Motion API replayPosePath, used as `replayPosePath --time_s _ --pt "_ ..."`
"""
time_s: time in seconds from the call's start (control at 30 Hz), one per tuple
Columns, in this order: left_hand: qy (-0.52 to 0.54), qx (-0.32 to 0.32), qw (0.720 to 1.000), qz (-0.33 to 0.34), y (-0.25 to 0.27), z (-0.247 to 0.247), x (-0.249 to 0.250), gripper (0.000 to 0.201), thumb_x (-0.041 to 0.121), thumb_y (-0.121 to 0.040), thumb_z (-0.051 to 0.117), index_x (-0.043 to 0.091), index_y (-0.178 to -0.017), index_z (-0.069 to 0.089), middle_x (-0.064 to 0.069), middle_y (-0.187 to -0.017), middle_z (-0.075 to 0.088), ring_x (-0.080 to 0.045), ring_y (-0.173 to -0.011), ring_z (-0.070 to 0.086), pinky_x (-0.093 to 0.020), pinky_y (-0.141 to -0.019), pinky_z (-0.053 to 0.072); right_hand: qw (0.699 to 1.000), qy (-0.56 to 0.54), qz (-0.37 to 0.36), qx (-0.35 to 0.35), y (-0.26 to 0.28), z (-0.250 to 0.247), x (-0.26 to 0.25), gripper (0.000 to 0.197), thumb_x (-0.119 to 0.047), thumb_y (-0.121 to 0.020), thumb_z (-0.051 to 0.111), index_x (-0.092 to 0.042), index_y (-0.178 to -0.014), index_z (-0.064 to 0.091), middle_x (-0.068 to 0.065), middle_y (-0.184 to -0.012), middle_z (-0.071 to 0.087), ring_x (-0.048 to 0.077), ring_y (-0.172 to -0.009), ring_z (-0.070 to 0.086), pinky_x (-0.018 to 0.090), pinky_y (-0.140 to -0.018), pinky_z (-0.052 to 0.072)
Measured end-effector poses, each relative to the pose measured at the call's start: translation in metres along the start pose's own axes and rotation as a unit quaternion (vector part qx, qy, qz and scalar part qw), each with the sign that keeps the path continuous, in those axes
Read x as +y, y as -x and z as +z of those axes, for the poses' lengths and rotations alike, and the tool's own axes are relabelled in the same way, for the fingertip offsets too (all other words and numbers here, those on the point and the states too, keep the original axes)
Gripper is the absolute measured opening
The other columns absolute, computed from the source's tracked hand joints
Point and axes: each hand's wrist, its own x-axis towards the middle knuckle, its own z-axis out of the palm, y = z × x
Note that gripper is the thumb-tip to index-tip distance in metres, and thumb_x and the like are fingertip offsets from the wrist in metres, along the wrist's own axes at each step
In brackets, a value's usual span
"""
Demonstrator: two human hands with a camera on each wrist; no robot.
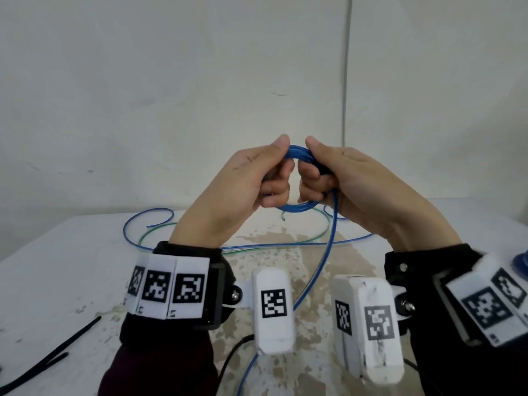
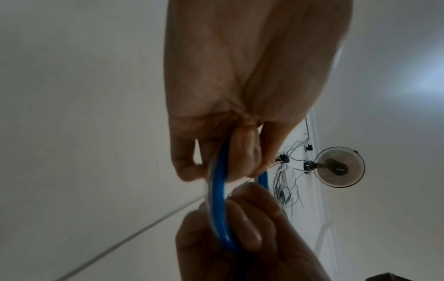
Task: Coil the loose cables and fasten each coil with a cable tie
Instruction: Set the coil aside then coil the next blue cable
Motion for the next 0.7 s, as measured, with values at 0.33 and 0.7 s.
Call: replayPosePath --time_s 0.33,0.7 --pt "0.044 -0.001 0.999 -0.026 -0.001 0.0 0.002 0.044 0.031 -0.1 0.037 0.008 -0.064 0.042 0.008 -0.043 0.031 -0.012 -0.041 0.024 -0.023 -0.048 0.022 1.0 0.023 -0.011 0.008 -0.001 0.004 0.001 0.041 -0.032 -0.103 0.033 -0.012 -0.069 0.047 -0.007 -0.049 0.026 0.013 -0.048 0.033 0.023 -0.064 0.049" --pt "0.055 -0.009 0.998 -0.042 -0.001 0.001 0.003 0.042 0.032 -0.1 0.037 0.009 -0.066 0.042 0.005 -0.045 0.025 -0.011 -0.04 0.021 -0.021 -0.044 0.019 0.999 0.033 -0.019 0.014 -0.002 0.004 0.002 0.039 -0.03 -0.104 0.032 -0.01 -0.075 0.048 -0.008 -0.048 0.028 0.011 -0.046 0.032 0.021 -0.06 0.045"
